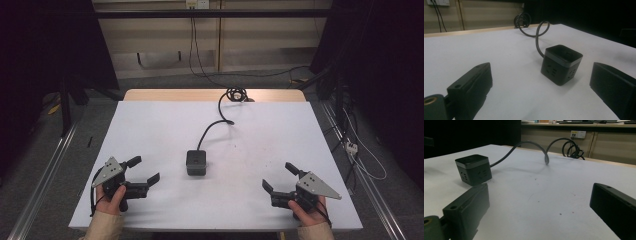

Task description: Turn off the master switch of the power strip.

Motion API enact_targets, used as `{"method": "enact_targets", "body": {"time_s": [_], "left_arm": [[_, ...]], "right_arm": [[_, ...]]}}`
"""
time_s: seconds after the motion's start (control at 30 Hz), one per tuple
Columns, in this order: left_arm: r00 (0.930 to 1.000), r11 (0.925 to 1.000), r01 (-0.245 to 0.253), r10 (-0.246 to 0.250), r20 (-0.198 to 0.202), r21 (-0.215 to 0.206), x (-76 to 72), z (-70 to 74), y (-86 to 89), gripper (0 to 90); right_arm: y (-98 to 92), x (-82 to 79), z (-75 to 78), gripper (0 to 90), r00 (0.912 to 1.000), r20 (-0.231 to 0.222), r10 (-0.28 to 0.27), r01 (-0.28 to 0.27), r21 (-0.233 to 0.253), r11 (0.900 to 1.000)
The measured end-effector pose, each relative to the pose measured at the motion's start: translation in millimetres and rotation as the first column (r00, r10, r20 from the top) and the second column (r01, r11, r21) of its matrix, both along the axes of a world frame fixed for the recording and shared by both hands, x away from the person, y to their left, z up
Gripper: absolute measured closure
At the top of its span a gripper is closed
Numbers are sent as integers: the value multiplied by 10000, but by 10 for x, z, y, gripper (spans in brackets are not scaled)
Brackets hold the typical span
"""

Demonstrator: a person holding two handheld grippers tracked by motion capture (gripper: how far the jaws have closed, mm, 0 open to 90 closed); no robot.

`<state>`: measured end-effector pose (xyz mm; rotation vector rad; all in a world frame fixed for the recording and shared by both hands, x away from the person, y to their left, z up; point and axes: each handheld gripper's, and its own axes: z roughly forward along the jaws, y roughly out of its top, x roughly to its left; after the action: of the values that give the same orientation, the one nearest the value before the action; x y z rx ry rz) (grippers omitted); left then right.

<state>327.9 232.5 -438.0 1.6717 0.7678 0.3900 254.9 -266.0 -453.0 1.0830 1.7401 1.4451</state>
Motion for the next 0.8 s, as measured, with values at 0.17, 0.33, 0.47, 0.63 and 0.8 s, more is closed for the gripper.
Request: {"method": "enact_targets", "body": {"time_s": [0.17, 0.33, 0.47, 0.63, 0.8], "left_arm": [[10000, 10000, 38, -38, 49, 42, -3, 7, -11, 43], [9999, 10000, 63, -63, 127, -3, 6, 21, -39, 43], [9998, 10000, -11, 9, 189, 88, 21, 40, -69, 43], [9997, 10000, 65, -67, 242, 60, 44, 67, -130, 43], [9998, 10000, 65, -66, 197, 18, 76, 81, -187, 40]], "right_arm": [[-9, 2, 4, 17, 10000, 2, -22, 22, 52, 10000], [-17, 2, 10, 19, 10000, 33, -31, 31, 94, 10000], [-21, 0, 12, 13, 10000, 48, -81, 81, 104, 9999], [-34, -4, 14, 13, 9999, 36, -155, 154, 191, 9997], [-23, 3, 24, 13, 9998, 83, -160, 158, 218, 9996]]}}
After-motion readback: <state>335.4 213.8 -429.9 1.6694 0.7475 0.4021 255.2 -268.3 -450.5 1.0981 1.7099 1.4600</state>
